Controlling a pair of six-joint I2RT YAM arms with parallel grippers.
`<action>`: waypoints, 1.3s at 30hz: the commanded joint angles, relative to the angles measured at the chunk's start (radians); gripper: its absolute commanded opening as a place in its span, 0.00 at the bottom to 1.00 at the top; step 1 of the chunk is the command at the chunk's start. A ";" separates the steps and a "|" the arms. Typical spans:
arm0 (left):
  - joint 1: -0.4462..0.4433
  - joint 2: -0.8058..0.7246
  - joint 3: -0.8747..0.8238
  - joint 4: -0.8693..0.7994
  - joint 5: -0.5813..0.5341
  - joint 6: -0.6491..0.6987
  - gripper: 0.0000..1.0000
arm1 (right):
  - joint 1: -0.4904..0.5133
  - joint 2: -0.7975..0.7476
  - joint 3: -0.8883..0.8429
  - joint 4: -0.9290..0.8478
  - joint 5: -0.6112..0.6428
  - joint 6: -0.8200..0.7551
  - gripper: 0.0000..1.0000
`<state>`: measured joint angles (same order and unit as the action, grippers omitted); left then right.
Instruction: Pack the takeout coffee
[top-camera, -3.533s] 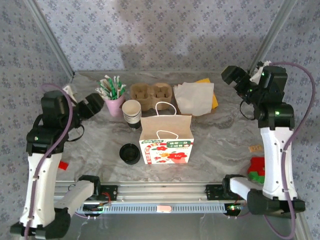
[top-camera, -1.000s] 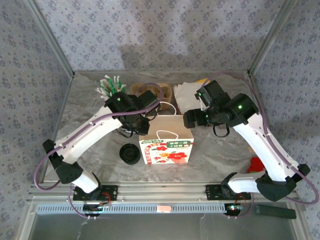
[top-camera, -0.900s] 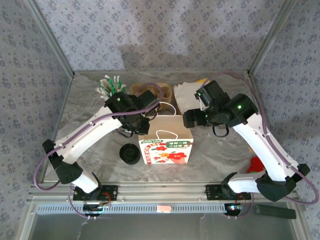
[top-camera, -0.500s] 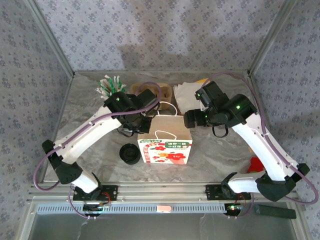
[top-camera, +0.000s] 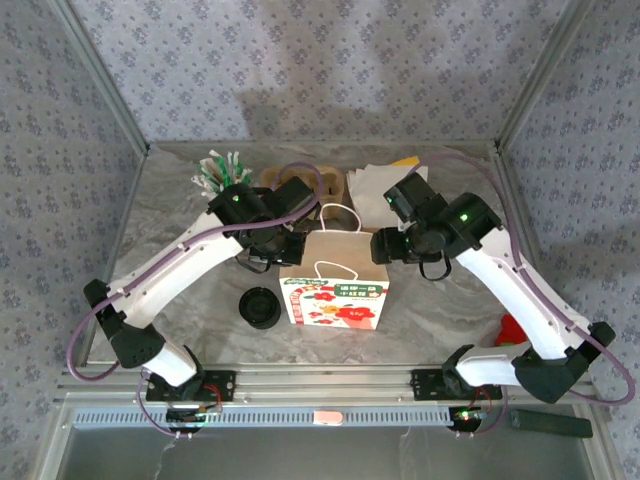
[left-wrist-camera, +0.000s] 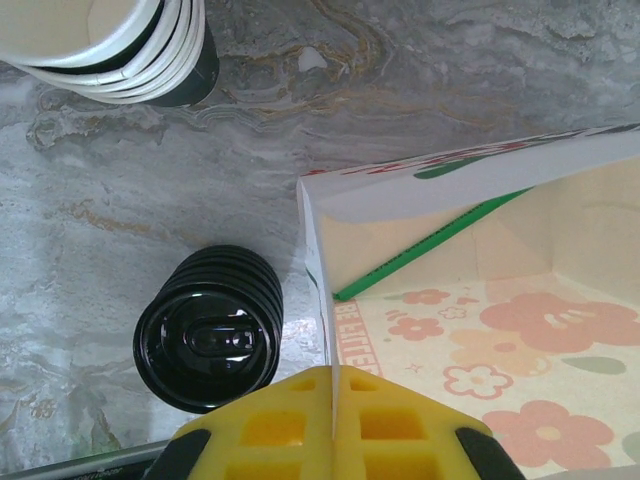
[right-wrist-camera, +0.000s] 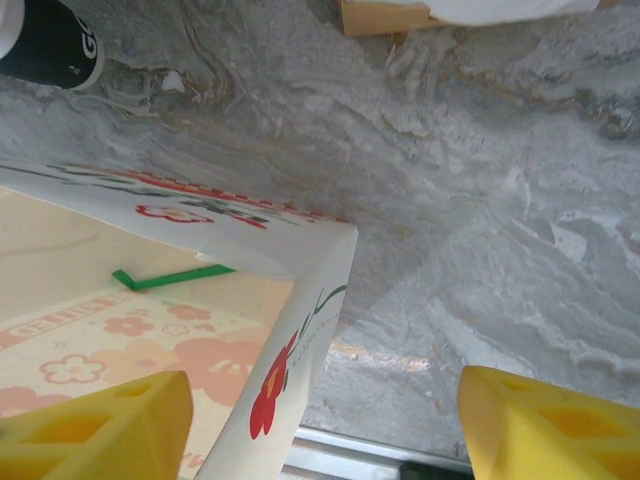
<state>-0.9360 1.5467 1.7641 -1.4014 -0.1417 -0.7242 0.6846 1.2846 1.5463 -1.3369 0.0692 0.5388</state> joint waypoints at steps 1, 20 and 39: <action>0.002 0.009 0.027 0.020 0.022 -0.009 0.00 | 0.013 -0.017 -0.017 -0.036 -0.009 0.042 0.67; 0.001 0.035 0.097 0.100 0.069 0.017 0.27 | -0.119 -0.008 0.031 -0.125 0.010 0.030 0.00; 0.013 -0.042 0.091 0.236 0.106 0.083 0.52 | -0.631 -0.030 0.070 -0.193 -0.032 -0.177 0.00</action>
<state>-0.9329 1.5455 1.8542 -1.1732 -0.0338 -0.6666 0.1127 1.2800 1.5963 -1.4925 0.0372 0.4088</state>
